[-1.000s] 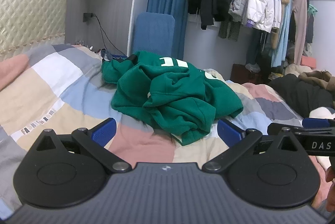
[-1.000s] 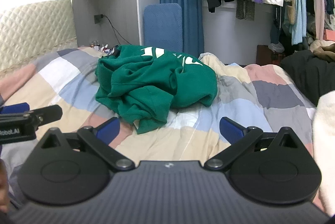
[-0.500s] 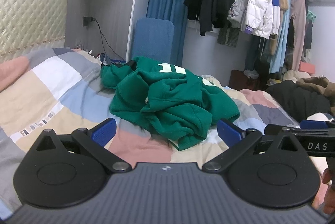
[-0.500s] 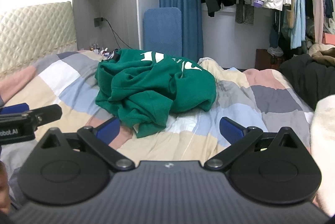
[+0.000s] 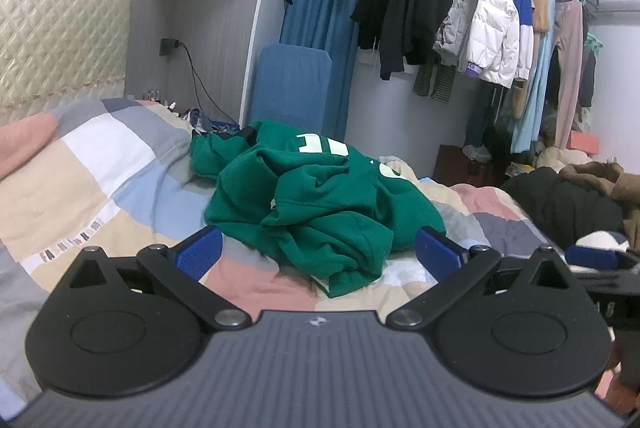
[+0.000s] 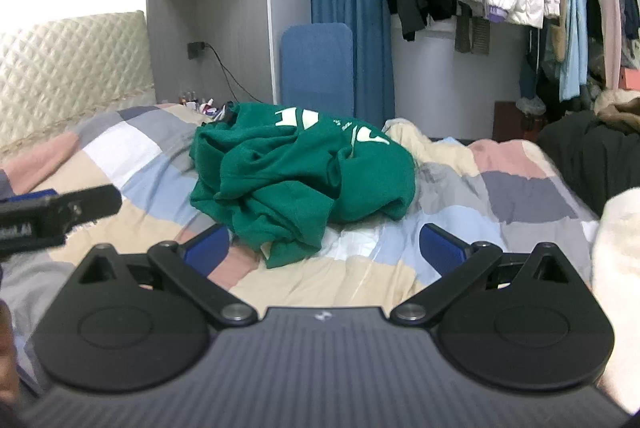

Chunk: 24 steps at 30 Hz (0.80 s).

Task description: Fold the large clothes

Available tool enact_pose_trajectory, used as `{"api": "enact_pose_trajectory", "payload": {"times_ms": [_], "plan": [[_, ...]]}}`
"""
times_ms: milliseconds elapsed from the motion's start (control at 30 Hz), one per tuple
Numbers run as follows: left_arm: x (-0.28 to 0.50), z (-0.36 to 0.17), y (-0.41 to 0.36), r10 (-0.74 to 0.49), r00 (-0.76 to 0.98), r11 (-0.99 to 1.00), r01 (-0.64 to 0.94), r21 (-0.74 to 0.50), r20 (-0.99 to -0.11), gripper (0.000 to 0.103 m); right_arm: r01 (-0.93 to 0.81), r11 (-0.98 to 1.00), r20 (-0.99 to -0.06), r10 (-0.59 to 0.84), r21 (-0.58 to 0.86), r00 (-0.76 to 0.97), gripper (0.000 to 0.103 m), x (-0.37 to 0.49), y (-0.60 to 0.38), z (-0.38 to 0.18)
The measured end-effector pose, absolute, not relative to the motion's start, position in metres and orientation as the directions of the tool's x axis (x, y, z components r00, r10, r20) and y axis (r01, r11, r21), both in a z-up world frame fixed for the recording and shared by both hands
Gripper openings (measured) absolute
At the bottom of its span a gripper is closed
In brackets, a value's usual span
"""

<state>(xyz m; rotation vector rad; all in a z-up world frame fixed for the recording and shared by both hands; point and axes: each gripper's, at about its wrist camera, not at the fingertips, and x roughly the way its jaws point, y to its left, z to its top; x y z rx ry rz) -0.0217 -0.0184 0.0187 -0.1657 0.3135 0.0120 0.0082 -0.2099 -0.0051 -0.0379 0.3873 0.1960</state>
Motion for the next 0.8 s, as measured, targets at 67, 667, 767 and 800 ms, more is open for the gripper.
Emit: {"api": "enact_pose_trajectory", "payload": {"times_ms": [67,667,767,800], "plan": [[-0.022,0.020,-0.020,-0.019,0.950,0.984,-0.038,-0.176,-0.312,0.103,-0.198,0.980,-0.379,0.186,0.008,0.906,0.103,0.005,-0.213,-0.006],[0.022,0.004,-0.022,0.003,0.925,0.982,-0.075,-0.173,-0.380,0.103,-0.210,0.971,-0.420,0.237,0.110,0.876,0.103,0.027,-0.230,-0.023],[0.038,0.000,-0.022,0.004,0.924,0.983,-0.073,-0.166,-0.383,0.103,-0.201,0.970,-0.435,0.243,0.140,0.867,0.103,0.040,-0.233,-0.026],[0.044,-0.001,-0.022,0.003,0.922,0.984,-0.073,-0.165,-0.387,0.103,-0.195,0.969,-0.440,0.242,0.151,0.865,0.103,0.045,-0.233,-0.027]]}}
